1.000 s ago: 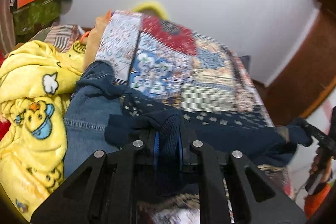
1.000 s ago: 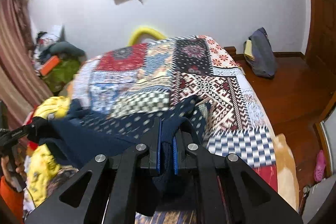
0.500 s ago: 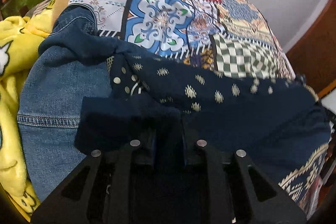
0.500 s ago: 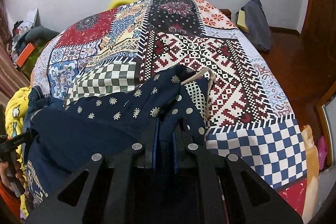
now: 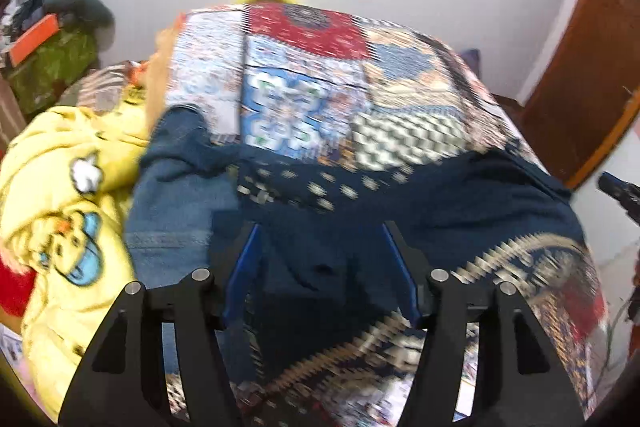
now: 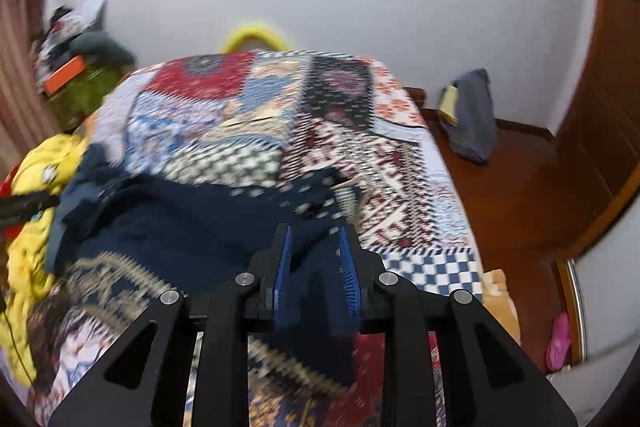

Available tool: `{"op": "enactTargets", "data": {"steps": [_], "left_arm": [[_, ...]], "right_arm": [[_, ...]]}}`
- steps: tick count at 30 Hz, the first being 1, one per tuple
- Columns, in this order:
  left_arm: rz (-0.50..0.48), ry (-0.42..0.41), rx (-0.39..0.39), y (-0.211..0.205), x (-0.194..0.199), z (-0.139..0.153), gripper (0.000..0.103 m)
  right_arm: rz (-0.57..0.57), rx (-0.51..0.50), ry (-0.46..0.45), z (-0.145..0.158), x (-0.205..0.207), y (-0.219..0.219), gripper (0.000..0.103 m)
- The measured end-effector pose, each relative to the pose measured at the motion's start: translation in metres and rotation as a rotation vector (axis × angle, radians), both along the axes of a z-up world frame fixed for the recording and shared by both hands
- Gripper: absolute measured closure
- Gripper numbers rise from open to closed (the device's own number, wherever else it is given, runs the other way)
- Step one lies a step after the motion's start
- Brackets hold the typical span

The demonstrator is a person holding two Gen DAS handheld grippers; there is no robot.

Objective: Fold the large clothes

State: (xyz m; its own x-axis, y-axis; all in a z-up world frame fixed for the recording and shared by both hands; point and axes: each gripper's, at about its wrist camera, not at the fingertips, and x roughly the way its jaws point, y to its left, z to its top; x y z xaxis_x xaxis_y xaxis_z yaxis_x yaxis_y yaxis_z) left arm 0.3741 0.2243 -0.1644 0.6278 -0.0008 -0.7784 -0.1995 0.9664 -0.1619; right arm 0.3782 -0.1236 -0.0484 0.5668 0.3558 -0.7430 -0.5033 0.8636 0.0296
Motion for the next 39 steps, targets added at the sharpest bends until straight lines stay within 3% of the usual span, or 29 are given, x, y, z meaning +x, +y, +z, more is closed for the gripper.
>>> {"op": "enactTargets", "data": {"steps": [6,11,16,22,26,29,32,39], "left_arm": [[-0.099,0.092,-0.016,-0.044,0.011,-0.044,0.043],[-0.046,0.098,0.037,-0.047,0.043,-0.072,0.043],[0.012,0.129,0.134,-0.023,0.089,-0.085,0.041],[0.085,0.117,0.195,0.004,0.118,-0.068,0.041],[0.169,0.055,0.323,0.011,0.113,-0.042,0.041],[0.16,0.023,0.26,0.019,0.102,-0.026,0.041],[0.1,0.003,0.149,0.011,0.085,-0.018,0.041],[-0.126,0.044,-0.01,-0.056,0.057,-0.041,0.04]], "right_arm": [[0.07,0.013,0.083,-0.033,-0.007,0.035,0.08],[0.05,-0.016,0.147,-0.066,0.012,0.057,0.08],[-0.019,0.052,0.198,-0.078,0.054,0.058,0.08],[-0.259,0.032,0.156,-0.077,0.105,0.036,0.08],[-0.263,0.114,0.147,-0.061,0.097,0.025,0.08],[-0.181,0.124,0.117,-0.045,0.076,0.032,0.08],[-0.062,0.102,0.085,-0.03,0.05,0.054,0.08],[0.185,0.078,0.073,-0.03,-0.012,0.106,0.08]]}}
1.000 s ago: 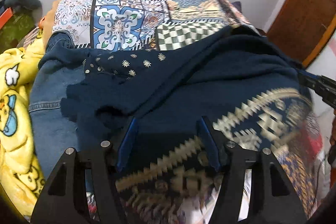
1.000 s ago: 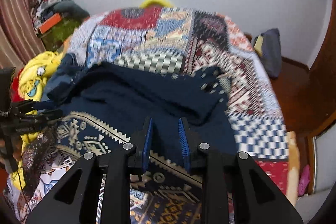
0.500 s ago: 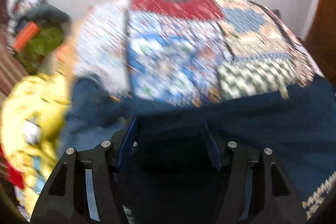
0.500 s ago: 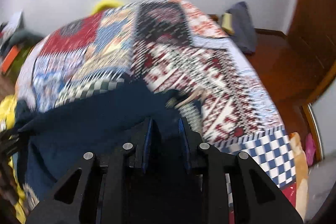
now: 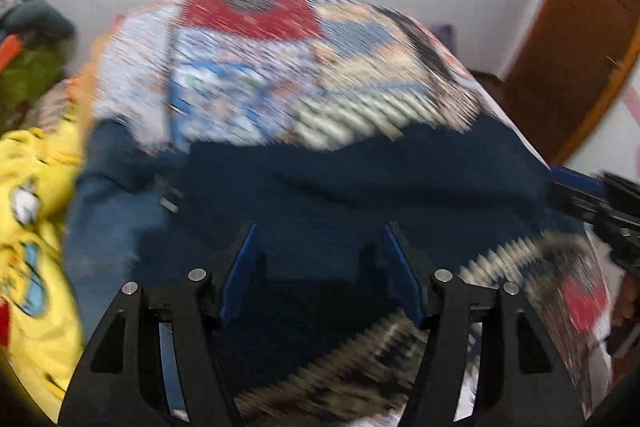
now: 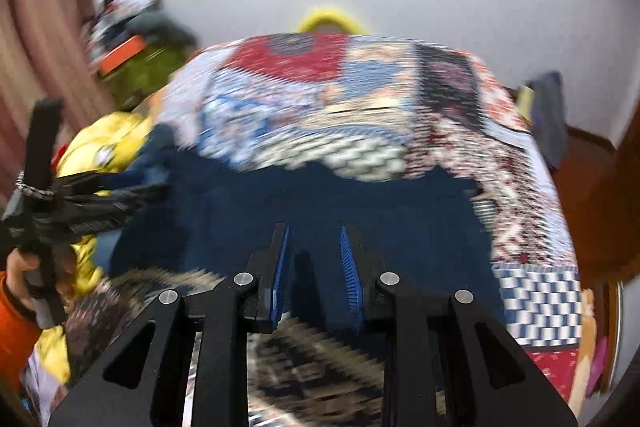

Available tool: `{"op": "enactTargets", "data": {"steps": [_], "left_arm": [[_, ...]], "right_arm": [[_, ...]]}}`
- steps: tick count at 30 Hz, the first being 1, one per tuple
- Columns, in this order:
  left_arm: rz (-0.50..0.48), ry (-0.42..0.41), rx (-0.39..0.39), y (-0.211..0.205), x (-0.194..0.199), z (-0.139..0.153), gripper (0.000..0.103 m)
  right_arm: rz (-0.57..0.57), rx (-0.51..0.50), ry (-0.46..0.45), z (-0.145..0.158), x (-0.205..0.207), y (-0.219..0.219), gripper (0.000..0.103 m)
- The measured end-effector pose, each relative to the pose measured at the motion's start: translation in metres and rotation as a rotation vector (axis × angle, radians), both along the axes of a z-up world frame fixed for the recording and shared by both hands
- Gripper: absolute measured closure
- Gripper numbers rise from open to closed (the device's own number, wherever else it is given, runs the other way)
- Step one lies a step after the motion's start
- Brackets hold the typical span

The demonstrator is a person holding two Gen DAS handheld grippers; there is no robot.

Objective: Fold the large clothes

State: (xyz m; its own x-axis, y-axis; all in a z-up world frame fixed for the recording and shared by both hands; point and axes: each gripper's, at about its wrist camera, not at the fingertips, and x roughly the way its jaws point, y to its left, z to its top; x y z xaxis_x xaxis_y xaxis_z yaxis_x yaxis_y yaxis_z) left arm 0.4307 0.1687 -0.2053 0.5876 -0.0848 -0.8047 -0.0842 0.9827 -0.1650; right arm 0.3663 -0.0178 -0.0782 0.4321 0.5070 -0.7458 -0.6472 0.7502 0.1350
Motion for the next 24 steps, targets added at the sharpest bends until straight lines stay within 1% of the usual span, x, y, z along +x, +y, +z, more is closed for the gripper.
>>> {"op": "enactTargets", "data": {"steps": [2,3,4,5,6,7,8,9,11,12,14,15,16,18,20,22,24], "left_arm": [[-0.035,0.032,-0.011,-0.017,-0.007,-0.014,0.039],[-0.045,0.054,-0.005,-0.023,-0.01,-0.024,0.039],[-0.042,0.065,0.011,-0.027,-0.013,-0.032,0.038],[-0.035,0.063,0.028,-0.029,-0.016,-0.038,0.036],[-0.025,0.052,0.05,-0.029,-0.022,-0.041,0.034],[-0.02,0.039,0.059,-0.027,-0.027,-0.042,0.033],[-0.013,0.032,0.065,-0.025,-0.031,-0.042,0.031],[-0.001,0.029,0.081,-0.022,-0.037,-0.043,0.027],[0.022,0.027,0.11,-0.015,-0.049,-0.046,0.021],[0.033,0.024,0.102,-0.008,-0.056,-0.047,0.018],[0.067,0.025,0.055,0.009,-0.069,-0.048,0.018],[0.099,0.038,0.057,0.017,-0.075,-0.049,0.018],[0.13,0.053,0.079,0.025,-0.081,-0.05,0.019],[0.187,0.087,0.13,0.04,-0.091,-0.055,0.019],[0.252,0.125,0.14,0.056,-0.103,-0.058,0.019],[0.328,0.133,0.093,0.075,-0.119,-0.054,0.019],[0.383,0.108,0.029,0.089,-0.131,-0.047,0.019]], "right_arm": [[0.027,-0.044,0.002,-0.013,-0.006,0.01,0.08],[0.029,-0.081,0.006,-0.023,-0.008,0.014,0.08],[0.024,-0.104,0.004,-0.032,-0.008,0.015,0.077],[0.038,-0.139,0.003,-0.036,-0.009,0.012,0.072],[0.02,-0.153,-0.006,-0.042,-0.008,0.006,0.057],[0.003,-0.154,-0.008,-0.043,-0.008,0.0,0.039],[-0.016,-0.142,-0.002,-0.043,-0.007,-0.009,0.032],[-0.031,-0.115,0.02,-0.043,-0.007,-0.02,0.025],[-0.041,-0.066,0.073,-0.044,-0.003,-0.038,0.025],[-0.062,-0.06,0.086,-0.044,-0.003,-0.05,0.025],[-0.121,-0.105,0.062,-0.044,-0.008,-0.065,0.025],[-0.147,-0.143,0.05,-0.044,-0.01,-0.074,0.025],[-0.162,-0.154,0.049,-0.045,-0.01,-0.083,0.025],[-0.198,-0.141,0.086,-0.048,-0.01,-0.106,0.024],[-0.269,-0.15,0.107,-0.049,-0.01,-0.127,0.024],[-0.344,-0.174,0.116,-0.047,-0.012,-0.148,0.024],[-0.383,-0.152,0.119,-0.04,-0.017,-0.166,0.024]]}}
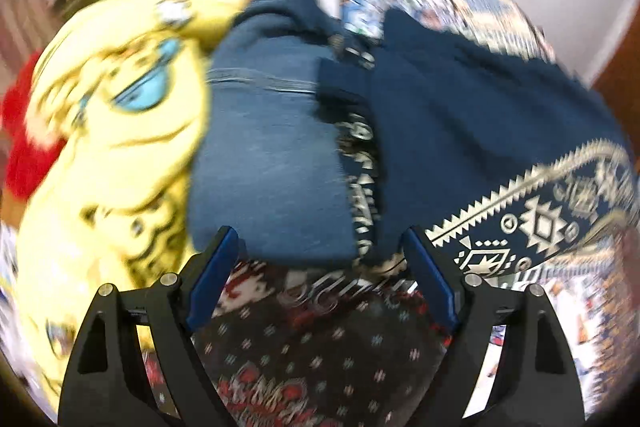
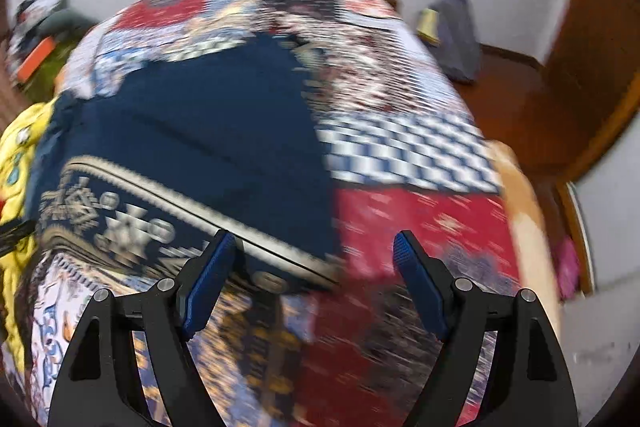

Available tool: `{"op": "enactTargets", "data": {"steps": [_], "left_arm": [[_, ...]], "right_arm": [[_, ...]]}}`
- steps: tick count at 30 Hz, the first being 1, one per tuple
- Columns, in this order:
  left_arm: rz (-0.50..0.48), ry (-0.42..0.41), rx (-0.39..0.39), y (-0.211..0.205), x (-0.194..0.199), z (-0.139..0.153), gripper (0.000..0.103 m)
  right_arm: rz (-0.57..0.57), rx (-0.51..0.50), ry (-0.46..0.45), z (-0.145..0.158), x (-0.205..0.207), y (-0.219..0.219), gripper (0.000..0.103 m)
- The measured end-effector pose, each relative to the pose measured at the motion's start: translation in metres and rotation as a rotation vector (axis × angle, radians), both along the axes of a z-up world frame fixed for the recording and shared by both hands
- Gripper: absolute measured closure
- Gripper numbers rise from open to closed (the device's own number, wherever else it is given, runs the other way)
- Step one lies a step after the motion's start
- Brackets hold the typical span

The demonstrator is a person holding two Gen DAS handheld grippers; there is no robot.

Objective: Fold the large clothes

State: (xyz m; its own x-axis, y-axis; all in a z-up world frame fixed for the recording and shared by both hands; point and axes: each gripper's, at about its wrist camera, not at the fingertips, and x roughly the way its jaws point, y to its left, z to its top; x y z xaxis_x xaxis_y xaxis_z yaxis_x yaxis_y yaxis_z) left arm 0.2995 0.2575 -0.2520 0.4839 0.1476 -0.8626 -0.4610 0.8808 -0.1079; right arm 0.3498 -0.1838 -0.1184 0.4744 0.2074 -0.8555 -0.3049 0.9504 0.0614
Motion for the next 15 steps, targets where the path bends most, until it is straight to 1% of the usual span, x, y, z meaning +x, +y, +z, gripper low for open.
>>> {"op": "enactTargets", "data": {"steps": [2,3,4,5,7,10,14,15], "left_arm": [[0.04,-0.063,-0.063,0.008,-0.014,0.009,0.019],[0.055,-0.099,-0.119,0.012,-0.02,0.011,0.019],[0.065,-0.119,-0.17,0.014,-0.024,0.012,0.019],[0.072,-0.138,-0.242,0.014,-0.026,0.01,0.019],[0.071,-0.167,-0.39,0.013,-0.028,0.001,0.019],[0.054,-0.189,-0.574,0.001,-0.025,-0.018,0.019],[0.057,-0.233,-0.777,-0.01,-0.014,-0.046,0.02],[0.065,-0.25,-0.793,-0.01,-0.01,-0.051,0.021]], "right_arm": [[-0.01,0.037,-0.002,0.009,-0.006,-0.011,0.024],[-0.015,0.053,-0.011,0.015,-0.01,-0.017,0.024],[-0.015,0.062,-0.021,0.019,-0.014,-0.02,0.024],[-0.014,0.069,-0.031,0.022,-0.017,-0.022,0.024],[-0.004,0.079,-0.049,0.027,-0.022,-0.022,0.024],[0.014,0.098,-0.06,0.031,-0.03,-0.016,0.024],[0.048,0.123,-0.046,0.028,-0.032,-0.001,0.024],[0.056,0.127,-0.043,0.027,-0.034,0.002,0.024]]}}
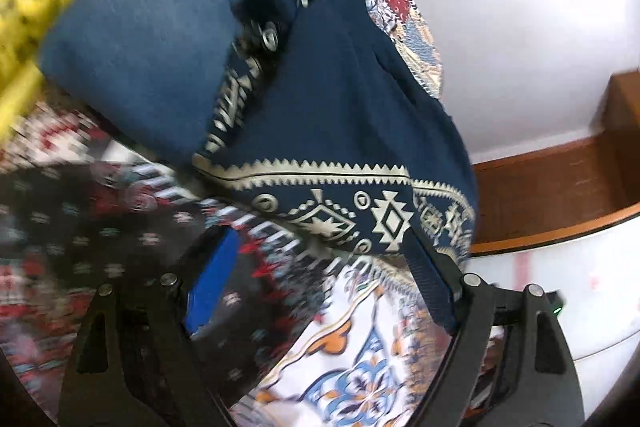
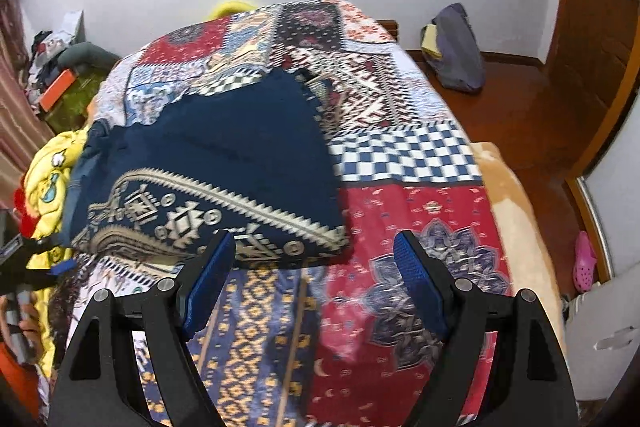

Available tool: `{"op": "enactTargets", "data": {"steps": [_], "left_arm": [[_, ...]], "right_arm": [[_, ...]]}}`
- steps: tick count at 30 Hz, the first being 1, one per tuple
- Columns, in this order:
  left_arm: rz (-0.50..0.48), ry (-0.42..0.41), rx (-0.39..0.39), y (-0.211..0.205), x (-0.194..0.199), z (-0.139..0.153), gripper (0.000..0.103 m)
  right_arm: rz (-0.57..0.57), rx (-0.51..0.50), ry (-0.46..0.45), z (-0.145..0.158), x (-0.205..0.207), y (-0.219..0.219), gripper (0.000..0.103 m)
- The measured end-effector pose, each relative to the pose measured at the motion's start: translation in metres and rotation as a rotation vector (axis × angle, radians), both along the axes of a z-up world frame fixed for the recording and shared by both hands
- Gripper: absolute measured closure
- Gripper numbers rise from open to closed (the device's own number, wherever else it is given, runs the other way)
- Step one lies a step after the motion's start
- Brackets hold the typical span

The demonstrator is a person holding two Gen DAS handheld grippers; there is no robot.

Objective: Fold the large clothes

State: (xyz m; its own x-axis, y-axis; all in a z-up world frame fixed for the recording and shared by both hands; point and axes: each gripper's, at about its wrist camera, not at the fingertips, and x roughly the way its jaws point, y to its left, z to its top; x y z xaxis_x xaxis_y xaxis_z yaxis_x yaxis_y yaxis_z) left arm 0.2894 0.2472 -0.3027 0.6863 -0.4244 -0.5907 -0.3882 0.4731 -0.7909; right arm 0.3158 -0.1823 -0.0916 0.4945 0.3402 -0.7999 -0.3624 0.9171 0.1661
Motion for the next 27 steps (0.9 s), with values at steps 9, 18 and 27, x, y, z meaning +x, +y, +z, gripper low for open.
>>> {"op": "enactTargets", "data": {"steps": [9,18,27], "left_arm": [[0.071,-0.041,0.082,0.003,0.034,0.006,0.044],[0.109,-0.083,0.063,0.004,0.044,-0.001,0.054],[0.179,-0.101,-0.028,0.007,0.075,-0.01,0.051]], "right_arm": [[0.061,-0.045,-0.013,-0.011,-0.002,0.031,0.024],[0.075,-0.008,-0.022,-0.008,0.009,0.058,0.024],[0.121,-0.016,0.0,-0.018,0.005,0.088,0.024]]}}
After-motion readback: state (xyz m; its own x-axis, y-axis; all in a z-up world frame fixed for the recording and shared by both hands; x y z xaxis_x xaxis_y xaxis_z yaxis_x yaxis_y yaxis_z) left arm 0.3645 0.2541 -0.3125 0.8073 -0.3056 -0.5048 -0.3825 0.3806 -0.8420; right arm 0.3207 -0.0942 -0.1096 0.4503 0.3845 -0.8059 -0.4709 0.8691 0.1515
